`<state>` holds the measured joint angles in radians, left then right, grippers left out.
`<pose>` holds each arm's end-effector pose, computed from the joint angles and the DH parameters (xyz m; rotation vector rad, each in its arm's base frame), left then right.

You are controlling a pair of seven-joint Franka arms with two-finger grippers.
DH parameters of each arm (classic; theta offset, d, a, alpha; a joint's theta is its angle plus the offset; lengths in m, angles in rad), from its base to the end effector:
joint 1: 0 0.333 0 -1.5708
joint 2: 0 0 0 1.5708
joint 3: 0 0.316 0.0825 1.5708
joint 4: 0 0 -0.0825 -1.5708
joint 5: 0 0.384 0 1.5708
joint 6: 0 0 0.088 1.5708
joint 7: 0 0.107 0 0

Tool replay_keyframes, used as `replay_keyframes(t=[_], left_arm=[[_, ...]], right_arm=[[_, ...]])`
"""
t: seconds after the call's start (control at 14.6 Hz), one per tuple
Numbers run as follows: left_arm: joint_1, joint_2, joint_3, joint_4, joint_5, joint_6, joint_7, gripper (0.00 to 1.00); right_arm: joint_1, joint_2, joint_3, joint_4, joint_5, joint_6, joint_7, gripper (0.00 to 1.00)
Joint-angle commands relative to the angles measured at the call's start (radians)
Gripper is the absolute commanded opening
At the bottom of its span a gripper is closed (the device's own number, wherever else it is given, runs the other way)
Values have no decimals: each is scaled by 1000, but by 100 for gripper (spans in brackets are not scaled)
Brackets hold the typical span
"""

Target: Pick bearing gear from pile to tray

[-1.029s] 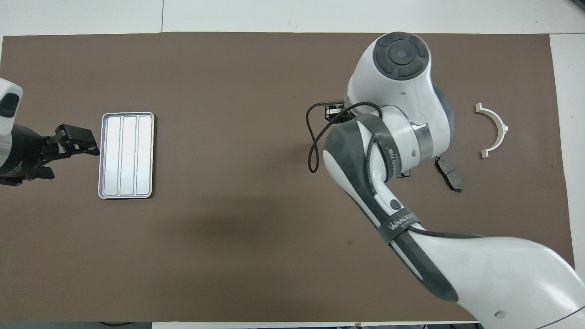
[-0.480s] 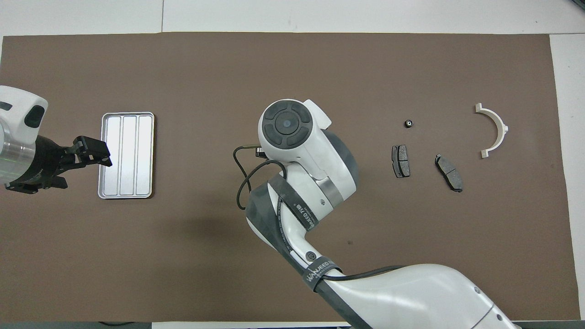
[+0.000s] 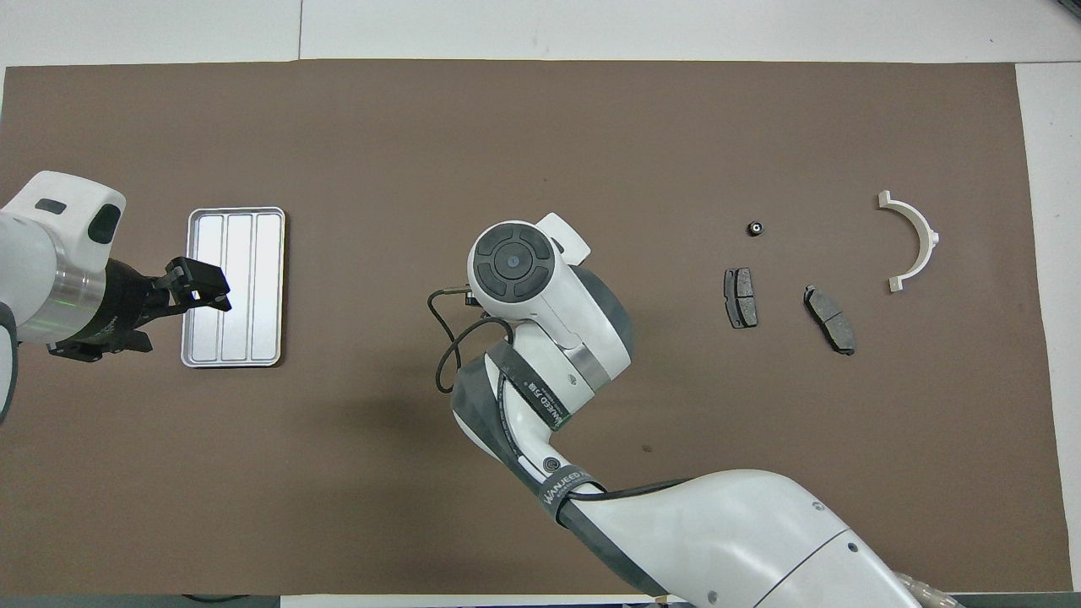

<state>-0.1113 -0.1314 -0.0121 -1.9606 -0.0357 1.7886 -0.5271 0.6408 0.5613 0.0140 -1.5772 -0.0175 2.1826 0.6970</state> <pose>0.5120 -0.0668 0.5283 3.0562 0.6390 -0.0766 0.5555 0.4240 0.3167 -3.1185 0.0542 -0.0607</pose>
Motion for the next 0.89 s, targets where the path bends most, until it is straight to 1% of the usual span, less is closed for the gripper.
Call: replay_keyframes(t=[0.0, 0.27, 0.48, 0.55, 0.62, 0.75, 0.82], left_arm=[[-25, -11, 11, -31, -9, 43, -17, 100], [-28, -7, 11, -34, -9, 75, -19, 100], [-28, -4, 11, -53, -9, 100, -39, 100], [-28, -1, 11, -54, -9, 103, -39, 100], [-28, -1, 11, -52, -9, 104, -39, 100], [-30, 12, 14, -43, -9, 114, -50, 100], [-34, 18, 11, -41, -7, 117, -77, 100]], right_arm=[[5, 0, -2, -38, 7, 54, 18, 0], [2, 19, -2, -47, 7, 94, 15, 0], [2, 19, -2, -49, 7, 94, 13, 0], [2, 19, -2, -49, 7, 94, 13, 2], [2, 19, -2, -49, 7, 92, 13, 45], [2, 19, -2, -46, 7, 77, 16, 71], [3, 17, -2, -41, 8, 68, 22, 76]])
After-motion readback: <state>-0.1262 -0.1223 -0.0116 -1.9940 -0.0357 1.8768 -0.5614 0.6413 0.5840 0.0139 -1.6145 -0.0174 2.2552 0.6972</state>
